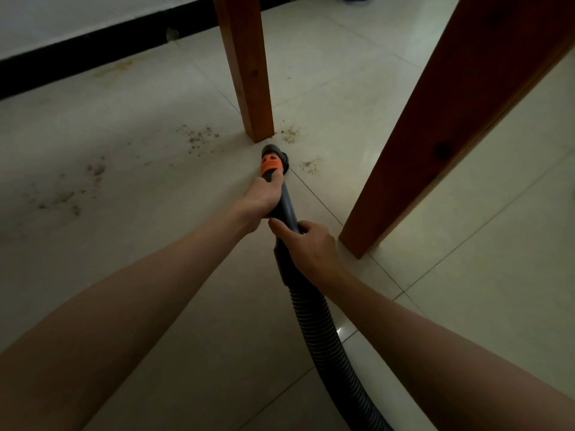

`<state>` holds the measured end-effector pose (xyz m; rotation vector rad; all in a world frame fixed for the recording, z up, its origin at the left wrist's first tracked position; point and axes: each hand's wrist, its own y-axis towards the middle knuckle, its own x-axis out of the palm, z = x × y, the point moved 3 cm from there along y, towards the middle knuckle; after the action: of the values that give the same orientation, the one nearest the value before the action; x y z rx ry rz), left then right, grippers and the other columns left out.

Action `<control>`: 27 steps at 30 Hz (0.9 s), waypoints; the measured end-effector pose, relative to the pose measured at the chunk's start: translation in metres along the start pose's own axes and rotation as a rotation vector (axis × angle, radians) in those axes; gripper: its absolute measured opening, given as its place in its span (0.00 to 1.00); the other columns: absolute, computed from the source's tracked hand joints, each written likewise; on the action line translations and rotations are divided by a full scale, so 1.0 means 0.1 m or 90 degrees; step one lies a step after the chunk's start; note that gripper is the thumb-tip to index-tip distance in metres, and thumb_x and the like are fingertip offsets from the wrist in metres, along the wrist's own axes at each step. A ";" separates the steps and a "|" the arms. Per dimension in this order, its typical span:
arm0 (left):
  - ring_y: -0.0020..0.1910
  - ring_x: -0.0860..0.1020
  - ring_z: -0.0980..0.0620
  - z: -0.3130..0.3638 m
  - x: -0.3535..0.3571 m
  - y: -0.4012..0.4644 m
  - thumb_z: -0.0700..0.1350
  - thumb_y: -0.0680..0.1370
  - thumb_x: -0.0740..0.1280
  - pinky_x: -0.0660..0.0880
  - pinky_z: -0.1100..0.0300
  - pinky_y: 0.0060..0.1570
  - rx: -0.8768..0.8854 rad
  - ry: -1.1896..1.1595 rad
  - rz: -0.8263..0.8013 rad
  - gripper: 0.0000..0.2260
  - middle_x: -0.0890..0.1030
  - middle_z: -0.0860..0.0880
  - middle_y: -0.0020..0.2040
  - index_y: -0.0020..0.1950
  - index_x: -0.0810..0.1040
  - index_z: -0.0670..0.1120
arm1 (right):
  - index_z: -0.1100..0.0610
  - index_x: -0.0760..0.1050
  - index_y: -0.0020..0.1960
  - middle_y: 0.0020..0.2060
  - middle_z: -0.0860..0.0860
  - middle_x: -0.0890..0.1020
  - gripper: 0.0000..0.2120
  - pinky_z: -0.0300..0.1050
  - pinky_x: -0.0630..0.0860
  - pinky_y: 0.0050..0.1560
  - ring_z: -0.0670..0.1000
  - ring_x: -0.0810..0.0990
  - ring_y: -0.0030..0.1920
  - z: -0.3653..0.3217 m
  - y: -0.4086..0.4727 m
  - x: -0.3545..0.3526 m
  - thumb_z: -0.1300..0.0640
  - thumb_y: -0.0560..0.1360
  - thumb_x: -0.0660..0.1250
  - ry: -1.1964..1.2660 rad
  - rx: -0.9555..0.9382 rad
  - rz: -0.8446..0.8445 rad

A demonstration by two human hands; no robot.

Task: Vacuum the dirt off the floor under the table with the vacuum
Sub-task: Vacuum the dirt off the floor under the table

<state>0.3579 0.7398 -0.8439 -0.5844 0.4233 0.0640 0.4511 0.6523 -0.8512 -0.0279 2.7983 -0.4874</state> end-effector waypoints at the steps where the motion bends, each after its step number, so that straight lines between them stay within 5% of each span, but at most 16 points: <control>1: 0.58 0.75 0.41 0.01 0.02 -0.01 0.56 0.81 0.53 0.75 0.52 0.54 0.004 0.002 -0.009 0.26 0.73 0.38 0.62 0.70 0.64 0.37 | 0.54 0.73 0.40 0.33 0.50 0.78 0.14 0.42 0.77 0.35 0.49 0.79 0.34 0.01 -0.02 -0.01 0.43 0.75 0.66 0.006 -0.005 0.005; 4: 0.56 0.75 0.42 0.08 0.11 -0.05 0.56 0.81 0.53 0.74 0.54 0.51 0.020 0.008 -0.028 0.26 0.74 0.38 0.61 0.69 0.65 0.37 | 0.54 0.73 0.41 0.33 0.50 0.78 0.14 0.45 0.78 0.39 0.51 0.80 0.35 0.03 -0.03 -0.07 0.43 0.75 0.66 0.012 -0.015 0.033; 10: 0.54 0.75 0.43 0.17 0.31 -0.08 0.55 0.82 0.52 0.73 0.54 0.52 0.036 0.048 -0.052 0.24 0.74 0.38 0.60 0.68 0.64 0.36 | 0.58 0.75 0.47 0.33 0.49 0.77 0.16 0.33 0.72 0.30 0.46 0.77 0.32 0.09 -0.03 -0.22 0.44 0.76 0.65 0.019 -0.001 0.052; 17: 0.51 0.74 0.44 0.21 0.42 -0.07 0.54 0.82 0.51 0.74 0.54 0.54 0.051 0.071 -0.079 0.23 0.72 0.41 0.52 0.67 0.64 0.37 | 0.58 0.74 0.49 0.33 0.49 0.77 0.17 0.40 0.77 0.37 0.49 0.79 0.34 0.16 -0.05 -0.27 0.43 0.76 0.64 0.049 0.021 0.071; 27: 0.47 0.74 0.45 0.35 0.56 0.01 0.55 0.82 0.53 0.73 0.55 0.51 0.069 0.064 -0.092 0.22 0.73 0.44 0.45 0.65 0.67 0.38 | 0.58 0.74 0.47 0.35 0.50 0.78 0.15 0.35 0.74 0.34 0.46 0.77 0.32 0.14 0.12 -0.34 0.45 0.77 0.64 0.084 0.037 0.093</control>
<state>0.4215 0.7565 -0.8408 -0.5103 0.4780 -0.1258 0.4880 0.6612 -0.8578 0.2276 2.8849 -0.5525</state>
